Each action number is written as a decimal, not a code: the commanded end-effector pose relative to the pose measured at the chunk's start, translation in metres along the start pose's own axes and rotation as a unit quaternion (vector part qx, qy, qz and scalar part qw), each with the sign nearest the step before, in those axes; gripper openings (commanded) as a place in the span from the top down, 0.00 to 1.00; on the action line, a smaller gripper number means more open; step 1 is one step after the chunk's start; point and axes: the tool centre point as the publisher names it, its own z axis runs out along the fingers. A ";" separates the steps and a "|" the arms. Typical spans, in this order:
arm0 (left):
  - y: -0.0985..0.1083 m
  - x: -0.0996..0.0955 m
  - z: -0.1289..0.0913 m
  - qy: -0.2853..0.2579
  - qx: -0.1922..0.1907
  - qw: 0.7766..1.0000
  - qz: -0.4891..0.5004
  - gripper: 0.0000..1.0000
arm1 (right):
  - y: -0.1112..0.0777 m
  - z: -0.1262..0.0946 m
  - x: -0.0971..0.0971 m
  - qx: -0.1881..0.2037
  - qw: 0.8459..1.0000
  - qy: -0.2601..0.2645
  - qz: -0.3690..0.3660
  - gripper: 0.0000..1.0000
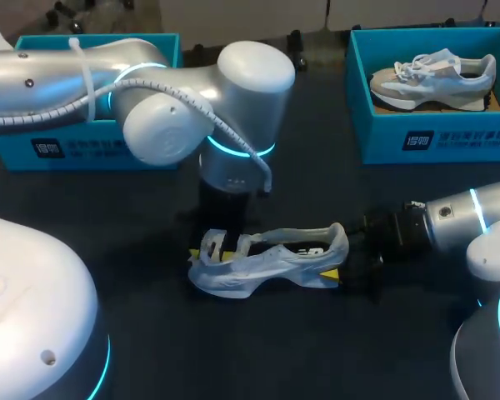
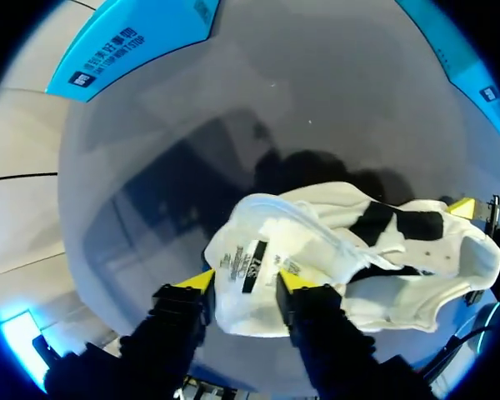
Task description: Take the shoe out of the shoebox, open the shoe tongue, remove and reinsert the insole, then place the shoe into the shoebox
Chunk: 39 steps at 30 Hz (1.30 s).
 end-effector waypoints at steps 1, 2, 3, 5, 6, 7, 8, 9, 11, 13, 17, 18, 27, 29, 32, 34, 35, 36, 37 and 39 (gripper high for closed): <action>0.003 -0.007 0.003 0.004 0.004 1.000 -0.004 0.20 | 0.000 0.000 -0.001 0.003 1.000 0.001 0.001 1.00; 0.003 -0.009 0.003 0.004 0.004 1.000 -0.005 0.17 | 0.000 0.000 -0.001 0.003 1.000 0.001 0.001 1.00; 0.002 -0.011 0.003 0.004 0.003 1.000 -0.007 0.15 | 0.000 0.000 -0.001 0.003 1.000 0.001 0.001 1.00; 0.003 -0.014 0.004 0.003 0.002 1.000 -0.009 0.10 | 0.000 0.000 -0.001 0.003 1.000 0.001 0.001 1.00; 0.003 -0.015 0.005 0.003 0.003 1.000 -0.010 0.08 | 0.000 0.000 -0.001 0.003 1.000 0.001 0.001 1.00; 0.004 -0.016 0.006 0.001 0.005 1.000 -0.009 0.07 | 0.000 0.000 -0.001 0.003 1.000 0.001 0.001 1.00; 0.005 -0.017 0.006 -0.001 0.005 1.000 -0.009 0.05 | 0.000 0.000 -0.001 0.003 1.000 0.001 0.001 1.00; 0.005 -0.018 0.007 -0.001 0.005 1.000 -0.008 0.02 | 0.000 0.000 -0.001 0.003 1.000 0.001 0.001 1.00; 0.006 -0.020 0.005 -0.002 0.004 1.000 -0.006 0.00 | 0.000 0.000 -0.001 0.003 1.000 0.001 0.001 1.00; 0.009 -0.022 -0.002 0.004 0.008 1.000 0.003 0.00 | 0.000 0.000 -0.001 0.003 1.000 0.001 0.001 1.00; 0.012 -0.022 -0.018 0.015 0.014 0.999 0.025 0.00 | 0.000 0.000 -0.001 0.003 1.000 0.001 0.001 1.00; 0.013 -0.022 -0.022 0.019 0.017 0.999 0.032 0.00 | 0.000 0.000 -0.001 0.003 1.000 0.001 0.001 1.00; 0.012 -0.020 -0.064 0.075 0.062 0.987 0.125 0.00 | 0.000 0.000 -0.001 0.003 1.000 0.001 0.001 1.00; 0.011 -0.018 -0.073 0.088 0.077 0.982 0.151 0.00 | 0.000 0.000 -0.001 0.003 1.000 0.001 0.001 1.00; 0.009 -0.016 -0.087 0.105 0.095 0.964 0.223 0.00 | 0.000 0.000 -0.001 0.003 1.000 0.001 0.001 1.00; 0.008 -0.014 -0.096 0.116 0.099 0.948 0.279 0.00 | 0.000 0.000 -0.001 0.003 1.000 0.001 0.001 1.00; 0.006 -0.013 -0.100 0.117 0.107 0.938 0.307 0.00 | 0.000 0.000 -0.001 0.003 1.000 0.001 0.001 1.00; 0.006 -0.013 -0.104 0.120 0.118 0.927 0.336 0.00 | 0.000 0.000 -0.001 0.003 1.000 0.001 0.001 1.00; 0.005 -0.012 -0.107 0.120 0.127 0.916 0.360 0.00 | 0.000 0.000 -0.001 0.003 1.000 0.001 0.001 1.00; 0.002 -0.010 -0.111 0.126 0.127 0.893 0.413 0.00 | 0.000 0.000 -0.001 0.003 1.000 0.001 0.001 1.00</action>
